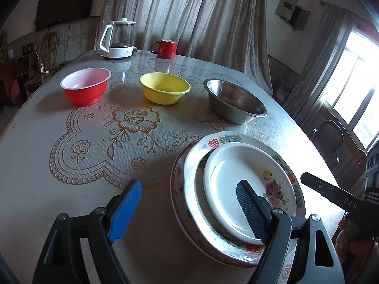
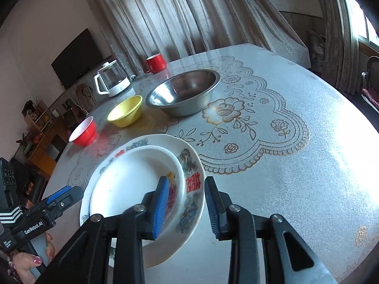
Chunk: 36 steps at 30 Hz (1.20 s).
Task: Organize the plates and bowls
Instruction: 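Move the right gripper to the rim of the steel bowl, then close the right gripper on the steel bowl rim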
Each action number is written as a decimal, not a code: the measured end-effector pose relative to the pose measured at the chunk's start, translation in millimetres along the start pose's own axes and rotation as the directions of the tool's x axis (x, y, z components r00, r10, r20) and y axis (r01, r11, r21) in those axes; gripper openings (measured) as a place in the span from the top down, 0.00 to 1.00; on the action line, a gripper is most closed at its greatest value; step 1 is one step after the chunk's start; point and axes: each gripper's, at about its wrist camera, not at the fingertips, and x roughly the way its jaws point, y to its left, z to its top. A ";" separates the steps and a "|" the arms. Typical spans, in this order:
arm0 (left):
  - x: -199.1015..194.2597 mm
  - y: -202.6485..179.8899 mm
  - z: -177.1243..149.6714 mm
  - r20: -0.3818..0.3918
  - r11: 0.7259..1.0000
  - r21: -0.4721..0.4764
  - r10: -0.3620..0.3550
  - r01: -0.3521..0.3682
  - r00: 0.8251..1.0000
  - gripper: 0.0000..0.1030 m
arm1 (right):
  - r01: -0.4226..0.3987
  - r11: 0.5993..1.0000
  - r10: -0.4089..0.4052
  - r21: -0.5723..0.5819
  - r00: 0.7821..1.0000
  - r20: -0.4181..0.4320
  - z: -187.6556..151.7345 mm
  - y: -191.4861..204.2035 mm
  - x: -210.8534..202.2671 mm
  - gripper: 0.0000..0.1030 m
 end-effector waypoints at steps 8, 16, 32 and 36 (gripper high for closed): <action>2.2 3.1 14.4 -0.039 0.999 -0.043 0.011 -0.013 0.999 0.04 | -0.002 1.000 0.002 -0.010 1.000 -0.020 5.8 -3.2 4.4 0.66; 12.8 -8.4 46.0 -0.053 0.998 0.008 0.068 -0.067 0.996 0.02 | 0.017 0.999 -0.017 -0.030 1.000 -0.007 31.8 -12.2 12.4 0.64; 67.9 -53.6 131.5 -0.085 0.992 0.106 0.076 -0.067 0.994 0.01 | 0.021 0.999 -0.021 -0.046 1.000 -0.003 111.6 -33.9 47.9 0.57; 94.8 -63.1 148.4 -0.097 0.987 0.142 0.086 -0.071 0.992 0.01 | 0.034 0.999 -0.035 -0.040 0.999 -0.024 129.3 -40.1 68.7 0.57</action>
